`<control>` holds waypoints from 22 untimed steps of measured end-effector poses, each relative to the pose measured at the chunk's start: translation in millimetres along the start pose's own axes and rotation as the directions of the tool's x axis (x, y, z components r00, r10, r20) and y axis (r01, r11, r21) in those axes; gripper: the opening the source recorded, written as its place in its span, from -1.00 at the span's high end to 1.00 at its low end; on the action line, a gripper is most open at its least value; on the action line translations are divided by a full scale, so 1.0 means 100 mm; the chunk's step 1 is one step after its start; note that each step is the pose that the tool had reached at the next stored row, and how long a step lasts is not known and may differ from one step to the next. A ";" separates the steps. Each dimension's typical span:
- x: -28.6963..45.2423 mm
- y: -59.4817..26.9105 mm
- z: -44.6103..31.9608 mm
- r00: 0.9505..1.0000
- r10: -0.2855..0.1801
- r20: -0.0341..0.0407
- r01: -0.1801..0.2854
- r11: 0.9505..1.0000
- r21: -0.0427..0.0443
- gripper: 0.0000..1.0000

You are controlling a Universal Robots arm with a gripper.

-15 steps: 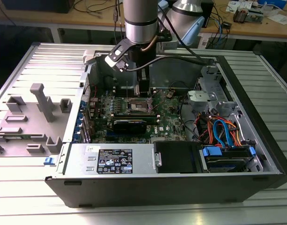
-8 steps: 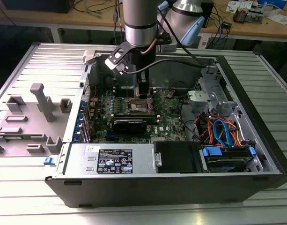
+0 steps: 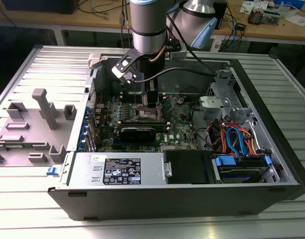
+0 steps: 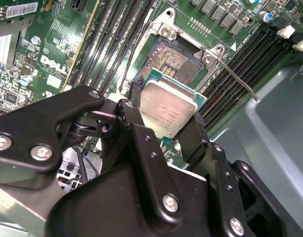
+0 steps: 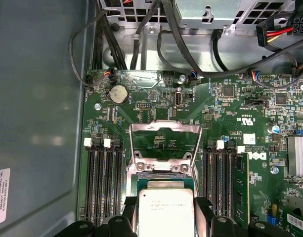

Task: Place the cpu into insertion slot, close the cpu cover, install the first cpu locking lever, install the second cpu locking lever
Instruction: 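Place the cpu into insertion slot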

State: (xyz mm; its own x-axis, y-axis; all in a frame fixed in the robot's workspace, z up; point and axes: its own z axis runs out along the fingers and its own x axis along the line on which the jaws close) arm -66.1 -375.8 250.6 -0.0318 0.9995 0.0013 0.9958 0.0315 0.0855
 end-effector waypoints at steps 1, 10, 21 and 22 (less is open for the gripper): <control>0.000 0.000 0.000 1.000 0.000 0.000 0.000 1.000 0.000 -0.08; 0.001 0.000 0.008 1.000 0.000 0.000 0.000 1.000 -0.001 -0.08; 0.042 -0.018 0.115 0.999 0.010 0.034 -0.010 1.000 -0.009 -0.08; 0.050 -0.023 0.133 0.999 0.010 0.036 -0.010 1.000 -0.009 -0.08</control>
State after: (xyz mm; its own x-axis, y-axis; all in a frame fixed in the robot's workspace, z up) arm -67.5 -370.8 237.2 -0.0185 0.9993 -0.0333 0.9953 0.0215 0.0941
